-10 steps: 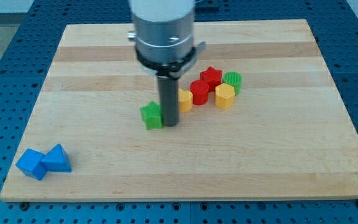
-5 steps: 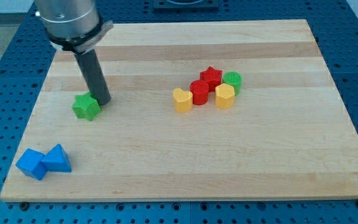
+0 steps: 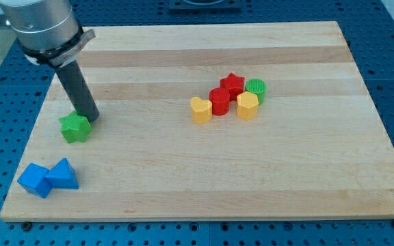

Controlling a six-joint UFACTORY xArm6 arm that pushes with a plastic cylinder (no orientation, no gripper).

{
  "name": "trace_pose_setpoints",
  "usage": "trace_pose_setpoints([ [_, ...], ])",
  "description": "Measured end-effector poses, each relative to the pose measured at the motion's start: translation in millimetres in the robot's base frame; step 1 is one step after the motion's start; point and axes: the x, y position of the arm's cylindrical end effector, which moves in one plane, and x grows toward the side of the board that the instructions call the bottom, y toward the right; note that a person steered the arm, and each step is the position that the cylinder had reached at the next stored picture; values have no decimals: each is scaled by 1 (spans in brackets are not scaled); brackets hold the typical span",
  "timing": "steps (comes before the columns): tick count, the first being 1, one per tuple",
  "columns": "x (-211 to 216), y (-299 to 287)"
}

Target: Move green star above blue cube

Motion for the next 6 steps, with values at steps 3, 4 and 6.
trace_pose_setpoints([
  [3, 27, -34],
  [4, 35, -44],
  [6, 46, -53],
])
